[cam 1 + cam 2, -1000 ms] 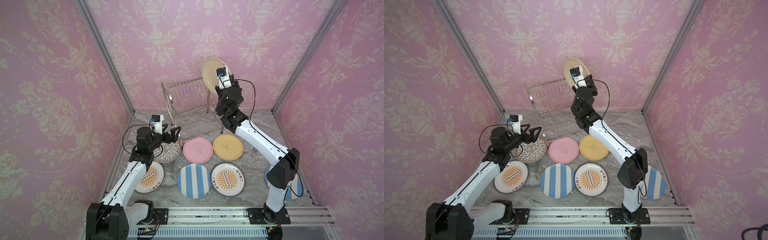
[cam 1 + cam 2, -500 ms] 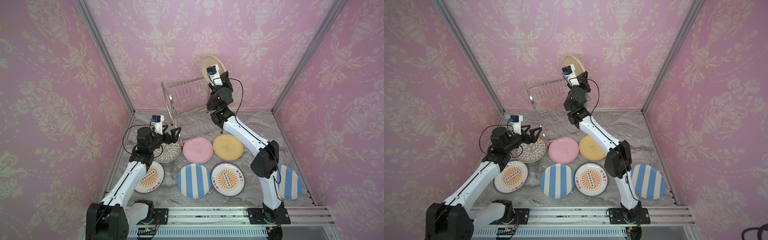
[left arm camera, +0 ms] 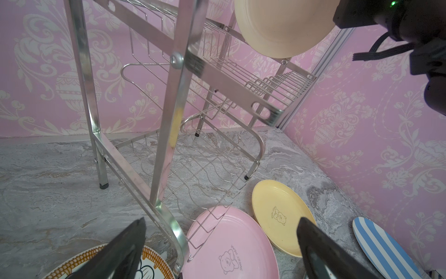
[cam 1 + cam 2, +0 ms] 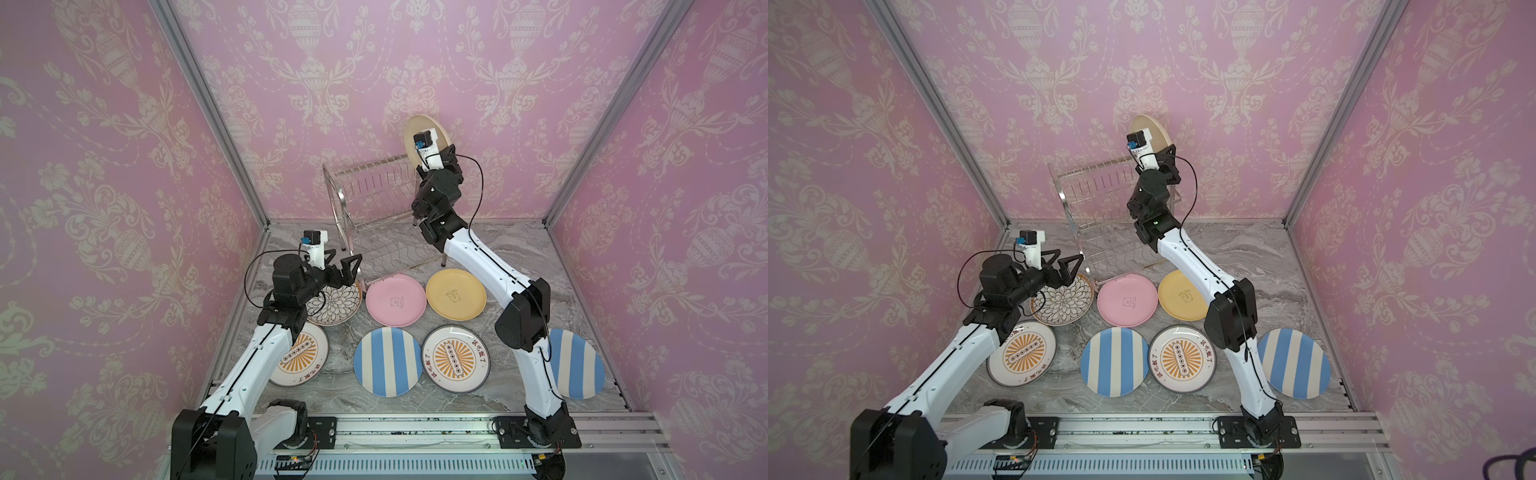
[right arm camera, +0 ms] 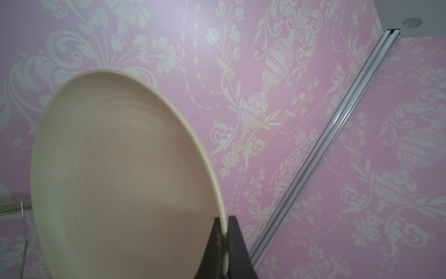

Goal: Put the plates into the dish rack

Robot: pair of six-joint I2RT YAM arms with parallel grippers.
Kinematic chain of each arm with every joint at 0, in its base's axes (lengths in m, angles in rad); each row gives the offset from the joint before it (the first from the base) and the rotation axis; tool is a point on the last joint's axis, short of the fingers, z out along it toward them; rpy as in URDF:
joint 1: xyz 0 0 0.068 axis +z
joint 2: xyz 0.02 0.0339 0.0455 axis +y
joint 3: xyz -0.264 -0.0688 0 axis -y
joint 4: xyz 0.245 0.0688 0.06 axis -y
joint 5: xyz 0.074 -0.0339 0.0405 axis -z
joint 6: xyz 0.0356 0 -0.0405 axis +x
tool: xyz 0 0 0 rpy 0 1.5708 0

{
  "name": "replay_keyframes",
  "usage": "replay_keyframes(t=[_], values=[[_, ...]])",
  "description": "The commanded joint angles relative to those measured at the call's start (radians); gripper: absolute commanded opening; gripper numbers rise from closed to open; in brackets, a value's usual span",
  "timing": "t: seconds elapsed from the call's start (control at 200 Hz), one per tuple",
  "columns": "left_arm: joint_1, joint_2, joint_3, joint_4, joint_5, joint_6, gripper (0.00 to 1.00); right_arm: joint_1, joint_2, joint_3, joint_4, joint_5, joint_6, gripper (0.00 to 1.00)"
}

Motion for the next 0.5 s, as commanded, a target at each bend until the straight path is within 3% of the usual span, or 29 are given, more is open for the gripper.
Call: replay_keyframes(t=[0.0,0.17,0.495], values=[[-0.005,-0.016,-0.008,-0.023,0.021,0.008,0.99,-0.008,0.02,0.049,-0.011,0.007,0.043,0.0],[-0.005,-0.022,-0.012,-0.02,0.015,0.009,0.99,-0.014,0.033,0.066,-0.067,-0.001,0.099,0.0],[-0.006,-0.022,-0.012,-0.015,0.013,0.011,0.99,-0.029,0.091,0.145,-0.055,0.008,0.069,0.0]])
